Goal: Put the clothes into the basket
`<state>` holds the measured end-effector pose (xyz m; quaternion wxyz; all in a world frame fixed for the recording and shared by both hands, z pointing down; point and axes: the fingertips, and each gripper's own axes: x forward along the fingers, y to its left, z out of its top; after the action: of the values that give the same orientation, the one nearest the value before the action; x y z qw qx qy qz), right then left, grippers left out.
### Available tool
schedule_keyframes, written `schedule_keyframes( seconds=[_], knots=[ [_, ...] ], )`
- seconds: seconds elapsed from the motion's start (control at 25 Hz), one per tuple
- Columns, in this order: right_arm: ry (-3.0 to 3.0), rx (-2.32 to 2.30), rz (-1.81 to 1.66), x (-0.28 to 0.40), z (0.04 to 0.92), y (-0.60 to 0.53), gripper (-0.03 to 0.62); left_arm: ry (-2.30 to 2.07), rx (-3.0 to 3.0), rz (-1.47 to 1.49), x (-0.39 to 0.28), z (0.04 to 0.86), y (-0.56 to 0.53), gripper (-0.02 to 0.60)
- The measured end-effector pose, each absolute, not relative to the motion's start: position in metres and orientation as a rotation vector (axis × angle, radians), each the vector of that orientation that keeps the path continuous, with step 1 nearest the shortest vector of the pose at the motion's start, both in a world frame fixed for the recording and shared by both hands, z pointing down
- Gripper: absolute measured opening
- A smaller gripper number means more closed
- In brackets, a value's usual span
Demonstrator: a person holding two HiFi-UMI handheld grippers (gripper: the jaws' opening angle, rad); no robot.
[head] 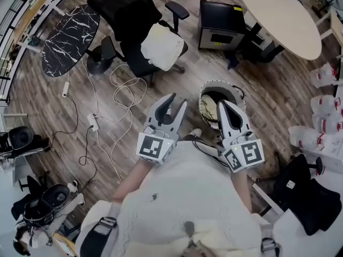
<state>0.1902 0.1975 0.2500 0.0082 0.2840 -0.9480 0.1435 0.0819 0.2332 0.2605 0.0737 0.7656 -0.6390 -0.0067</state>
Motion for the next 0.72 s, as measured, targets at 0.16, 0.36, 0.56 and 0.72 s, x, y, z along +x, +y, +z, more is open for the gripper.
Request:
schedule_keyframes(
  seconds=[0.16,0.36,0.56,0.72],
  knots=[
    [-2.945,0.884,0.456,0.169,0.251,0.189,0.008,-1.932,2.274,-0.030,0.057,0.261,0.227,0.150],
    [-2.937,0.864,0.450,0.135,0.252,0.181,0.008,-1.942,2.273,-0.028,0.023,0.263,0.217,0.152],
    [-2.932,0.850,0.452,0.079,0.247,0.169,0.008,-1.951,2.250,-0.036,-0.033,0.260,0.205,0.151],
    [-2.929,0.841,0.446,0.034,0.244,0.158,0.008,-1.927,2.250,-0.025,-0.075,0.262,0.191,0.152]
  ],
)
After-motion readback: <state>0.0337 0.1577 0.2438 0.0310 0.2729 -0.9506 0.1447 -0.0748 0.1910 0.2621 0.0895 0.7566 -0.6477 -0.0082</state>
